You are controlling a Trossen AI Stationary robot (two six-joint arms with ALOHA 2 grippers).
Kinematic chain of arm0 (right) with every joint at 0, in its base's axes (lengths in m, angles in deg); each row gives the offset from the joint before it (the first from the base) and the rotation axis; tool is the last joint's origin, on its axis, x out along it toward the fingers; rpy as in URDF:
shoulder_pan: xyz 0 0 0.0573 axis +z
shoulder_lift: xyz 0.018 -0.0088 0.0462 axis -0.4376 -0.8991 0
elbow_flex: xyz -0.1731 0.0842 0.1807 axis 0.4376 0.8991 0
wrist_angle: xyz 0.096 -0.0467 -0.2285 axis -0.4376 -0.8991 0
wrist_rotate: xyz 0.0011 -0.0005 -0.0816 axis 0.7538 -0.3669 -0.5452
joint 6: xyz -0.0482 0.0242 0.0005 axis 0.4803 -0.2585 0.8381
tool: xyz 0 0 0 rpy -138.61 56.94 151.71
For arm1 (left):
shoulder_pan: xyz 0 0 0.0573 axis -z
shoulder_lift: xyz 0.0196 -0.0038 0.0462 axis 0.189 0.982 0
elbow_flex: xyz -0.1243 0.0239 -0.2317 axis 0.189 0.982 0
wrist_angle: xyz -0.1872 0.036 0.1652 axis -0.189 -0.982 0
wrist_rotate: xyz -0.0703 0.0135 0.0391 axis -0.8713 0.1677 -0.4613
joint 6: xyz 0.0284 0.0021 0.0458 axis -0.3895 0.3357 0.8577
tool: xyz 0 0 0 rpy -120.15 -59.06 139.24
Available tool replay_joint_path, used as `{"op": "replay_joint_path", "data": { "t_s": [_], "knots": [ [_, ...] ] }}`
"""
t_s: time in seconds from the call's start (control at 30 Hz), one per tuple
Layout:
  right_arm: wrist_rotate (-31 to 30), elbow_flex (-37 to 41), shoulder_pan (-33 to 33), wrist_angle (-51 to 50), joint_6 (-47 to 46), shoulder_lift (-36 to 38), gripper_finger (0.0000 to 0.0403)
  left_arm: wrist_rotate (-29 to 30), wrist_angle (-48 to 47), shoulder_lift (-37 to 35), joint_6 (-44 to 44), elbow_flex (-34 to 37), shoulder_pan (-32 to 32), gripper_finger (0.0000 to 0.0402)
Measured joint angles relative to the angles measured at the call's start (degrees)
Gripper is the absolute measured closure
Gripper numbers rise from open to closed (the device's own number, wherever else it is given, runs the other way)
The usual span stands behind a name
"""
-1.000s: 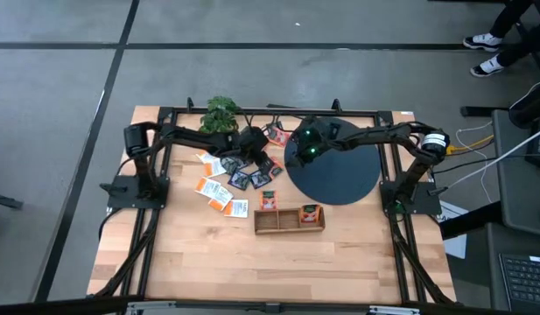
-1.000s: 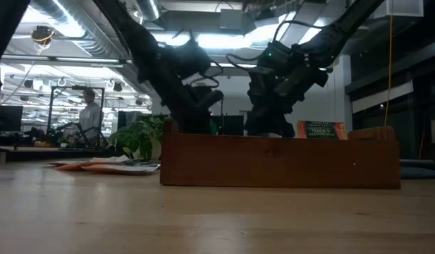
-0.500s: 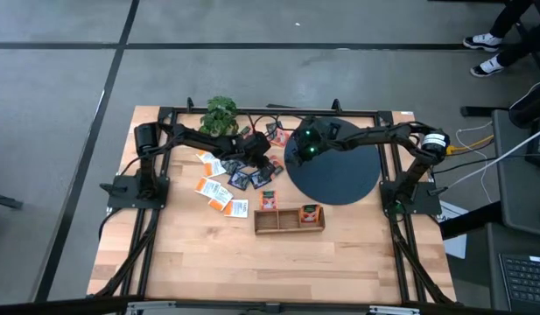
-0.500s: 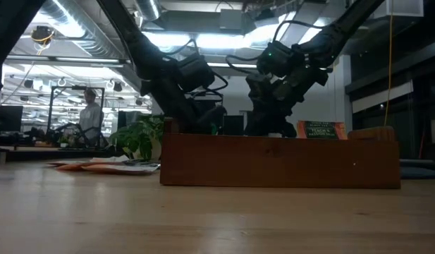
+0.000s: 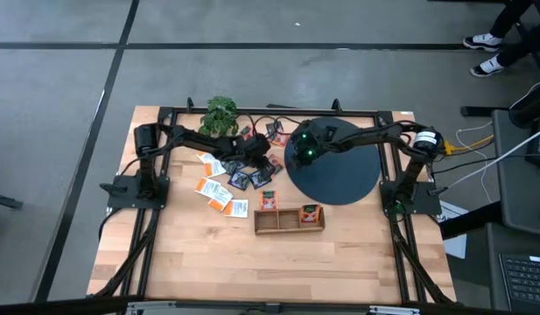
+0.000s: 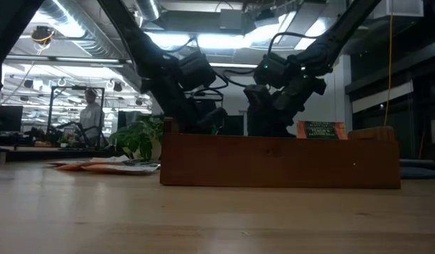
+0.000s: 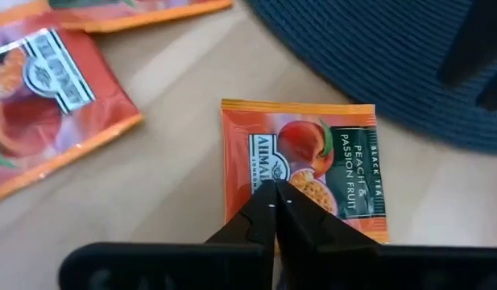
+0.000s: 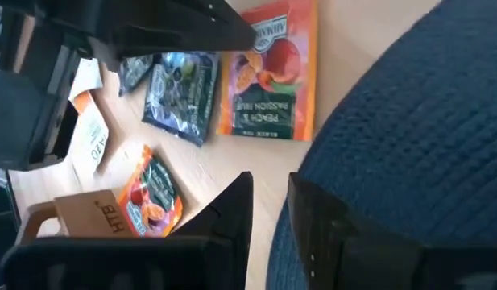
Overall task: Pick & Place Tea
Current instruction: Put the orange tea bag into the right section of the wooden organizer
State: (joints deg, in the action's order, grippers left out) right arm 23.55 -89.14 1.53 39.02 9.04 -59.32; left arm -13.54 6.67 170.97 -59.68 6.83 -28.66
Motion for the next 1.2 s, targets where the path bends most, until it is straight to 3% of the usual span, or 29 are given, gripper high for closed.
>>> {"op": "replay_joint_path", "data": {
  "t_s": [0.27,0.8,1.03,1.2],
  "knots": [
    [0.3,0.0,0.0,3.19,1.43,-0.05,0.0319,6.13,-5.54,-6.64,3.18,0.2,-0.4,0.0398],
    [0.32,0.0,0.0,4.53,0.01,-0.05,0.0319,0.57,-6.73,-2.77,2.77,0.48,-0.65,0.0398],
    [0.21,-0.02,0.0,5.97,-1.76,-0.05,0.0319,0.7,-7.46,-1.6,2.82,0.31,-0.6,0.0399],
    [-3.01,-0.02,-0.08,5.82,-3.0,-0.05,0.0319,0.71,-7.83,-1.53,2.83,0.36,-0.56,0.0398]
  ]
}}
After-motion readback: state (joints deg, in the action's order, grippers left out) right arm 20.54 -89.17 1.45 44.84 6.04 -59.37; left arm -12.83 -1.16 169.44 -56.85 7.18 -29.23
